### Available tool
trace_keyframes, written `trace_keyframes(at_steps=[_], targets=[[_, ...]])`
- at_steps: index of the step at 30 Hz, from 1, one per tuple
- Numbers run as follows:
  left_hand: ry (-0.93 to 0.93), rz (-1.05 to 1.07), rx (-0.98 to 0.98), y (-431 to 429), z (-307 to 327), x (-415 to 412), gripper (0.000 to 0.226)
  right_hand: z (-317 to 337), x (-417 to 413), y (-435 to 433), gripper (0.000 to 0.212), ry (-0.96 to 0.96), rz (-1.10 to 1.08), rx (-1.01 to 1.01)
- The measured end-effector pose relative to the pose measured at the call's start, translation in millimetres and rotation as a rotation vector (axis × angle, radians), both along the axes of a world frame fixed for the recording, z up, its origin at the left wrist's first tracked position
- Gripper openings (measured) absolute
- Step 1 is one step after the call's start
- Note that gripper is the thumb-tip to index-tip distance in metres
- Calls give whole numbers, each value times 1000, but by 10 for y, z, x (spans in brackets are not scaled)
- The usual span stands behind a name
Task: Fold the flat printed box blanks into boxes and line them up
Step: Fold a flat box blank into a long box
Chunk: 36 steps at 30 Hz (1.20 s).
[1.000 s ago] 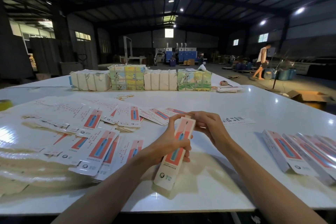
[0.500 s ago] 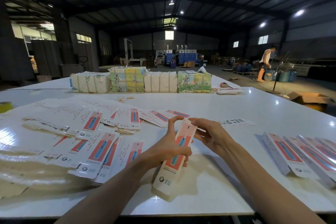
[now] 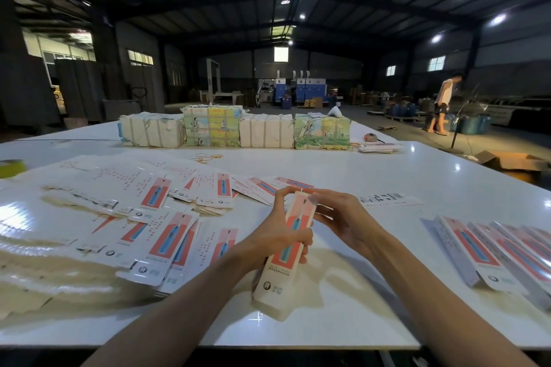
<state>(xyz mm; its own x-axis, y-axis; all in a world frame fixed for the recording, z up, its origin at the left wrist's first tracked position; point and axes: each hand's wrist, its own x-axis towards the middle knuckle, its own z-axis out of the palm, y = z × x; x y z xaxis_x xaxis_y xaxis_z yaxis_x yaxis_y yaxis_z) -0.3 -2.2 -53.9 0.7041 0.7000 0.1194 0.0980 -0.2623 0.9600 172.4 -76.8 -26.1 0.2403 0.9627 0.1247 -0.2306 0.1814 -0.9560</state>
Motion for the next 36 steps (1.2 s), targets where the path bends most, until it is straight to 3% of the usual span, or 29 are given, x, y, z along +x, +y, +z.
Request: trace_keyframes(at_steps=[5, 14, 16, 17, 21, 23, 25, 28, 31, 34, 36], targets=[[-42, 13, -54, -6, 11, -8, 98, -81, -87, 9, 29, -227, -39, 117], [-116, 60, -161, -32, -38, 82, 92, -181, -178, 74, 22, -390, -191, 94], [-225, 90, -210, -41, -34, 144, 81, -165, -268, 65, 22, -474, -298, 40], [-317, 115, -269, -48, -17, 170, 71, -156, -300, 40, 33, -543, -333, 19], [-660, 88, -628, -63, 69, 174, 40, -160, -446, -139, 59, -1010, -317, -17], [-534, -55, -638, -122, 101, 114, 49, -197, -486, -237, 60, -1233, -295, -48], [-347, -89, -508, -169, 118, 127, 60, -235, -408, -328, 54, -1293, -308, -80], [-45, 111, -72, -117, 86, 97, 43, -217, -83, -519, 44, -1320, -429, -231], [329, 162, 398, 134, 13, -91, 36, -217, 368, -784, 49, -1434, -602, -458], [761, 187, 721, 312, 47, -252, 35, -268, 775, -1080, 48, -1642, -726, -642], [966, 263, 831, 344, 111, -323, 38, -293, 958, -1218, 44, -1741, -774, -718]])
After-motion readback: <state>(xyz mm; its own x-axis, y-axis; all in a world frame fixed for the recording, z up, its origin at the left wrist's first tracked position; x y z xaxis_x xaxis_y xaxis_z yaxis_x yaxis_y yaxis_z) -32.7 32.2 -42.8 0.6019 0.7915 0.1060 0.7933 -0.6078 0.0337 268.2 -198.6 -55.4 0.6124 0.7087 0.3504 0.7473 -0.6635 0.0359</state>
